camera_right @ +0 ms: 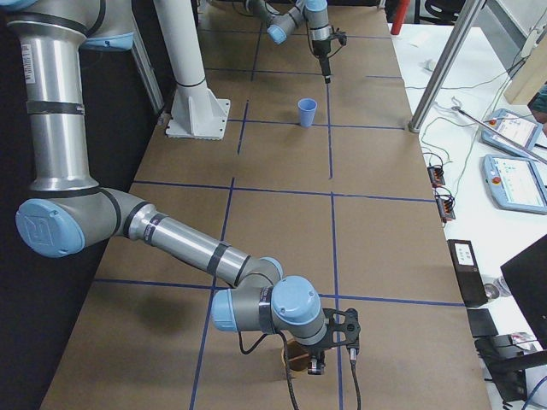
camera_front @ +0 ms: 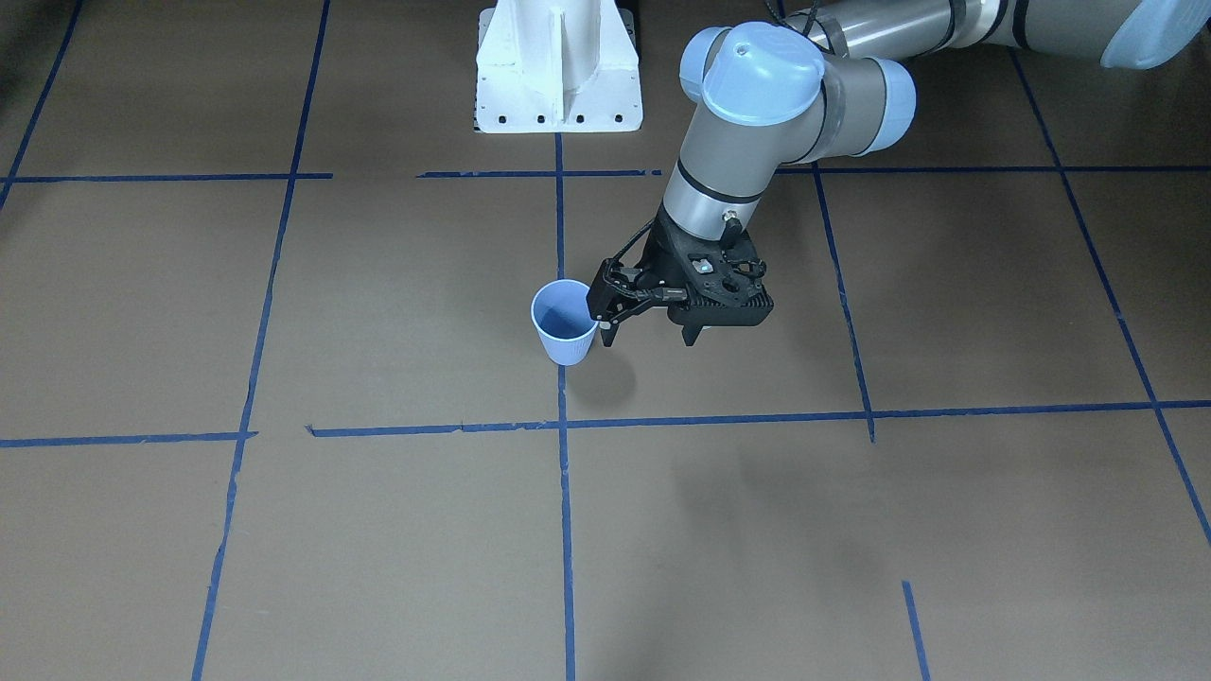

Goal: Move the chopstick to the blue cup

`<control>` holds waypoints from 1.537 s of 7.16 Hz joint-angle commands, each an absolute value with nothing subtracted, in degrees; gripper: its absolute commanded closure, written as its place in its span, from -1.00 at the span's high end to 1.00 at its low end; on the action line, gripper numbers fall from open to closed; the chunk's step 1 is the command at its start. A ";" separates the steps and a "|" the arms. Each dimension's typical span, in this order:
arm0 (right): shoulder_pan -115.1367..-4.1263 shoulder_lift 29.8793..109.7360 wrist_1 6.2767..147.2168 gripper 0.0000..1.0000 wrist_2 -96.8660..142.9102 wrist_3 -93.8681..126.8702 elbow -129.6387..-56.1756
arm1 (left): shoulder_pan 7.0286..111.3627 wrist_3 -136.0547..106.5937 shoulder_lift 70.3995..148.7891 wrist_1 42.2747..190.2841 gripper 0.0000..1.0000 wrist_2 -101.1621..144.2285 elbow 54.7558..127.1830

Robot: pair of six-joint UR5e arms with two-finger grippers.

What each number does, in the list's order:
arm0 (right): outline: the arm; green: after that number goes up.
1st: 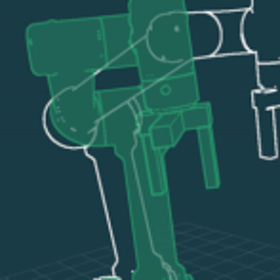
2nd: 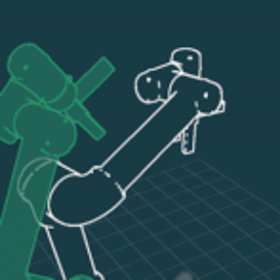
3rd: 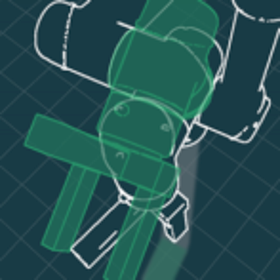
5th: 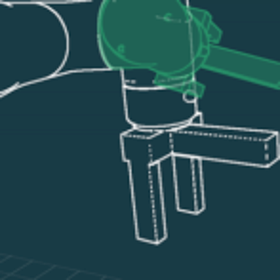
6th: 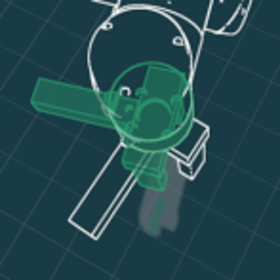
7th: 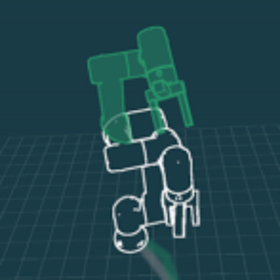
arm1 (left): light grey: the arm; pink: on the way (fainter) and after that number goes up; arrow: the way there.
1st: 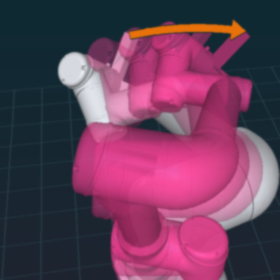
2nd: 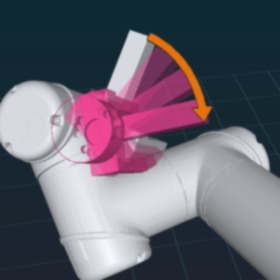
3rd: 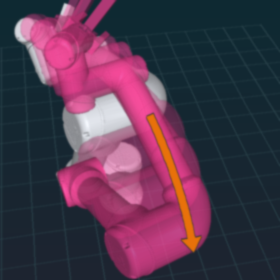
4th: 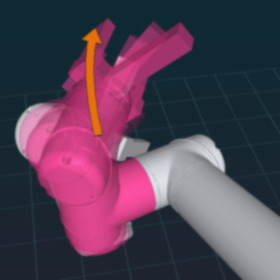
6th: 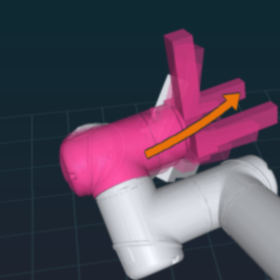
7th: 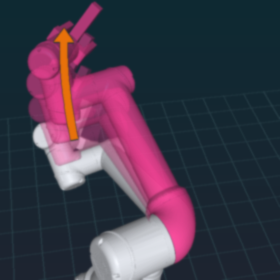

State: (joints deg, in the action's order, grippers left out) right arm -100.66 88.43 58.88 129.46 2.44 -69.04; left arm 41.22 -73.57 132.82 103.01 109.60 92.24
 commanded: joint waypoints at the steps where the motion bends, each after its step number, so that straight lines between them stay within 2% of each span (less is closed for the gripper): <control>1: -100.72 88.50 58.89 -1.00 129.64 2.37 -69.08 | 41.22 -73.56 132.63 102.92 1.00 109.60 92.98; 3: -101.51 88.50 58.71 -1.00 133.39 2.20 -73.71 | 41.22 -73.56 131.22 102.92 1.00 109.60 94.56; 5: -109.04 90.43 58.71 -1.00 136.31 1.32 -78.28 | 41.22 -73.56 131.22 102.92 1.00 109.60 94.66; 8: -110.48 89.74 58.89 -1.00 136.23 2.54 -88.04 | 41.22 -73.56 131.22 103.01 1.00 109.60 94.66; 9: -107.35 89.82 58.89 -1.00 138.14 7.68 -91.29 | 41.22 -73.65 131.22 103.01 1.00 109.60 94.92; 11: -93.16 85.63 58.71 -0.98 141.59 31.87 -100.23 | 41.57 -73.65 131.13 103.01 1.00 109.60 95.10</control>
